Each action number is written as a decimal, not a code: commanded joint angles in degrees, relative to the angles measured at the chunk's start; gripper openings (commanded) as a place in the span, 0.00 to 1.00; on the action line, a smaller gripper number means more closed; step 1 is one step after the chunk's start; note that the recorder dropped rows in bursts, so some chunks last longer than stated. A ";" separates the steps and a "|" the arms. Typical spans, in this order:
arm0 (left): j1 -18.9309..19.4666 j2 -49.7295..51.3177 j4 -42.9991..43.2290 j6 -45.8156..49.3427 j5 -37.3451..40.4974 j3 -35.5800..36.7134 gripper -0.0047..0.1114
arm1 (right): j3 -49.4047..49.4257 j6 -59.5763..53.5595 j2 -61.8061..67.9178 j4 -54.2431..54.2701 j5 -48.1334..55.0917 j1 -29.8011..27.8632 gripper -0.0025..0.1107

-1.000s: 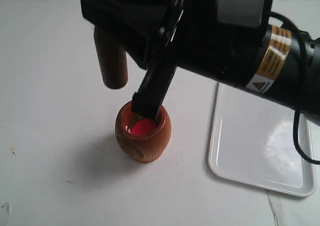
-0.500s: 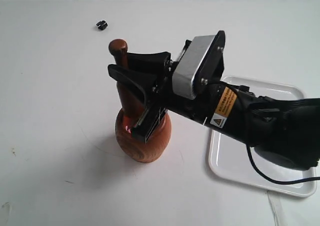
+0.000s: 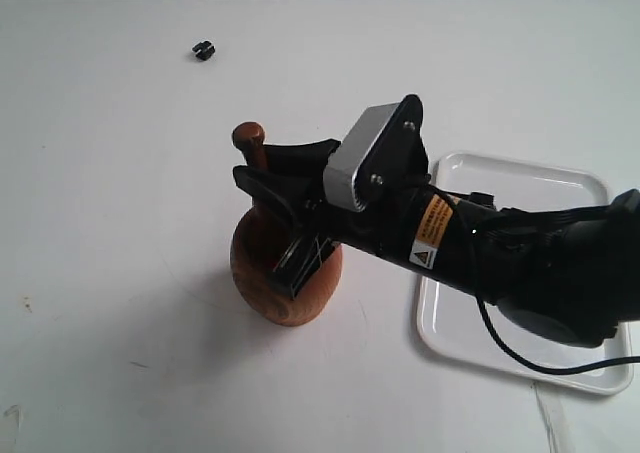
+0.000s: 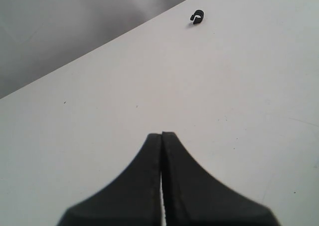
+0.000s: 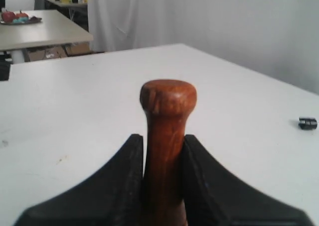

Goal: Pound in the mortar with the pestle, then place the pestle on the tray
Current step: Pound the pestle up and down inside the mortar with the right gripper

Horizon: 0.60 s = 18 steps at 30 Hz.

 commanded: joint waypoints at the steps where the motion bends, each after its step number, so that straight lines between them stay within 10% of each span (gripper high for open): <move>1: -0.44 -0.07 -0.42 -0.47 -0.17 0.03 0.04 | 0.23 2.51 -0.06 0.34 4.80 0.03 0.02; 11: -0.44 -0.07 -0.42 -0.47 -0.17 0.03 0.04 | 0.12 -2.01 -3.74 -0.29 -8.06 0.03 0.02; 18: -0.44 -0.07 -0.42 -0.47 -0.17 0.03 0.04 | 0.12 -3.40 -14.50 -0.29 0.82 0.03 0.02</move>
